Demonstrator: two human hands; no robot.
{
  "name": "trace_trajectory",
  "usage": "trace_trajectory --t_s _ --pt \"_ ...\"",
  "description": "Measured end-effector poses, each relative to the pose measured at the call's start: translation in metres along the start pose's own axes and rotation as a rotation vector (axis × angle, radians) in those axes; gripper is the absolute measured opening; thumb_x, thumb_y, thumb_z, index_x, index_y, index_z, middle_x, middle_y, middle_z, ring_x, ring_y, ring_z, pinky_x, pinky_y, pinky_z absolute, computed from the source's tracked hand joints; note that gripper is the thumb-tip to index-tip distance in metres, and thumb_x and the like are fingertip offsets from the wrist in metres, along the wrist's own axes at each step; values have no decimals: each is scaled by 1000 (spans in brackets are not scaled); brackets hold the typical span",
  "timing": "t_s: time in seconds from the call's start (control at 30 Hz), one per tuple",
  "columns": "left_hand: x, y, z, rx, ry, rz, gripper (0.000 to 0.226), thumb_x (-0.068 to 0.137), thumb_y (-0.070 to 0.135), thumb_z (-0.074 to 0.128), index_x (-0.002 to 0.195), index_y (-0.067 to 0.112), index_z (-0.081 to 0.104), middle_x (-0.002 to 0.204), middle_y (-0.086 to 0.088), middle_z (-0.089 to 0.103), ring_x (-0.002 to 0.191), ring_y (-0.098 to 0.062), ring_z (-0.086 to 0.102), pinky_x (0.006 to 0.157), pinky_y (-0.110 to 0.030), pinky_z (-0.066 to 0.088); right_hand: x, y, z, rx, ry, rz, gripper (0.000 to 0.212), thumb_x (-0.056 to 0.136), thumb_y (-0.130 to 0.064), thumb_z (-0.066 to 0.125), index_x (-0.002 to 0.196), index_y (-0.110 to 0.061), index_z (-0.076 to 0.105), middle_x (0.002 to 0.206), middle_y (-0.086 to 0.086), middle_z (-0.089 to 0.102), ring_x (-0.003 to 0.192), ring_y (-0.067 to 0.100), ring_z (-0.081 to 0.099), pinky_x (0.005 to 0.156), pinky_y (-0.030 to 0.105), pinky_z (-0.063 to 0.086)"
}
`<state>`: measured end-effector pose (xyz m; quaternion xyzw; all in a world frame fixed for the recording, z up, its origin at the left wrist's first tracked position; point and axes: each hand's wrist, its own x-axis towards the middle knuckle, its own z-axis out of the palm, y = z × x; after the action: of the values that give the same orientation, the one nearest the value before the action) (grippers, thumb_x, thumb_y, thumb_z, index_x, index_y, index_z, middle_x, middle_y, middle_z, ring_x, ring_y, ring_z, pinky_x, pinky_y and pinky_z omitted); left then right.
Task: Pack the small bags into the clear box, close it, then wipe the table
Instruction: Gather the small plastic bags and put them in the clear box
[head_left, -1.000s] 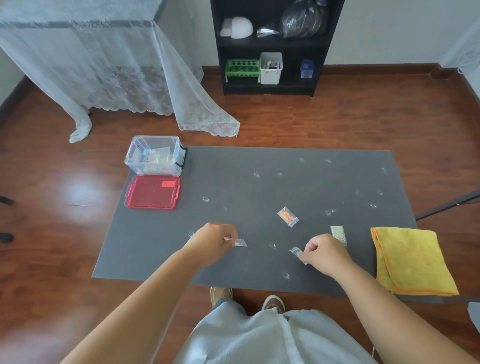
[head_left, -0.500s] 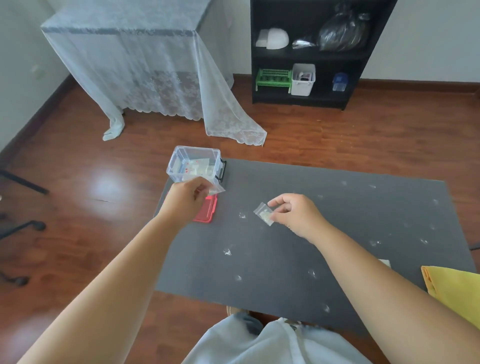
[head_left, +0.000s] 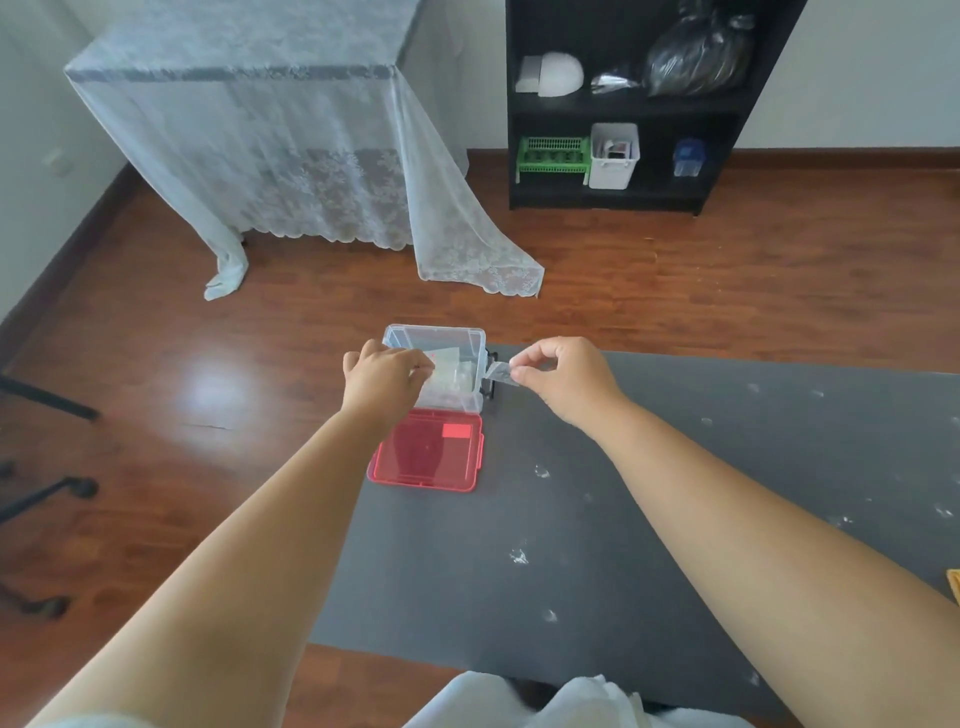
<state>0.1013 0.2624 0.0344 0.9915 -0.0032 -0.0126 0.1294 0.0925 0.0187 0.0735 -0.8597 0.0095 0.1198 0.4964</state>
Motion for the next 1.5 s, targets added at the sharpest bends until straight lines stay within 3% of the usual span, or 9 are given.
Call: trace_trajectory --t_s 0.17,0.4,0.57,0.67,0.8,0.97,1.17,1.33,1.5 --pt "-3 -14 8 -40 83 -1 26 98 35 44 106 36 69 105 15 67 117 -22 38 82 -34 14 27 -10 23 -64 44 -35 5 85 -23 69 82 -25 73 84 -18 58 75 -3 51 57 11 33" --pt "-42 -14 16 -73 254 -101 21 92 30 55 101 33 72 112 14 66 125 -24 41 93 -41 19 52 -30 71 -241 -127 -49 12 87 -19 64 85 -20 75 84 -9 69 81 13 63 68 23 45" --pt "-55 -12 22 -117 234 -137 26 92 26 56 114 27 69 122 6 65 130 -24 43 103 -44 24 62 -34 98 -486 -161 -30 19 86 -21 60 81 -24 78 87 -15 69 121 20 49 90 30 42" --pt "-56 -12 20 -140 246 -117 27 90 22 59 116 23 69 123 3 65 129 -25 46 105 -44 28 65 -32 104 -573 -220 -30 20 91 -28 58 96 -29 77 113 -8 70 136 23 32 100 33 34" --pt "-58 -8 16 -142 262 -103 29 89 22 59 116 24 68 122 5 65 129 -26 45 104 -44 28 58 -25 90 -441 -98 -140 30 94 -19 50 114 -29 71 122 -4 64 121 25 41 98 36 36" --pt "-61 20 14 -183 271 -14 29 87 20 60 114 24 69 121 8 65 125 -27 47 101 -44 29 30 3 40 -220 134 -168 28 92 -10 52 104 -24 74 101 -4 63 100 21 49 81 25 35" --pt "-66 89 26 -263 195 235 30 87 19 60 115 24 68 120 10 64 123 -27 47 98 -43 34 -37 77 -39 -117 315 89 28 90 -12 52 90 -31 72 95 -11 63 79 5 56 62 11 40" --pt "-75 150 46 -276 10 412 28 87 20 61 113 24 70 114 9 67 123 -27 49 99 -44 35 -94 134 -97 -77 433 269 28 90 -14 52 84 -34 70 80 -8 61 68 16 54 58 21 38" --pt "-88 205 70 -200 -189 590 28 91 26 57 117 27 68 117 11 65 122 -23 45 99 -37 31 -141 178 -141 -67 507 371 25 90 -14 52 90 -30 71 87 -2 65 74 17 57 61 25 43"
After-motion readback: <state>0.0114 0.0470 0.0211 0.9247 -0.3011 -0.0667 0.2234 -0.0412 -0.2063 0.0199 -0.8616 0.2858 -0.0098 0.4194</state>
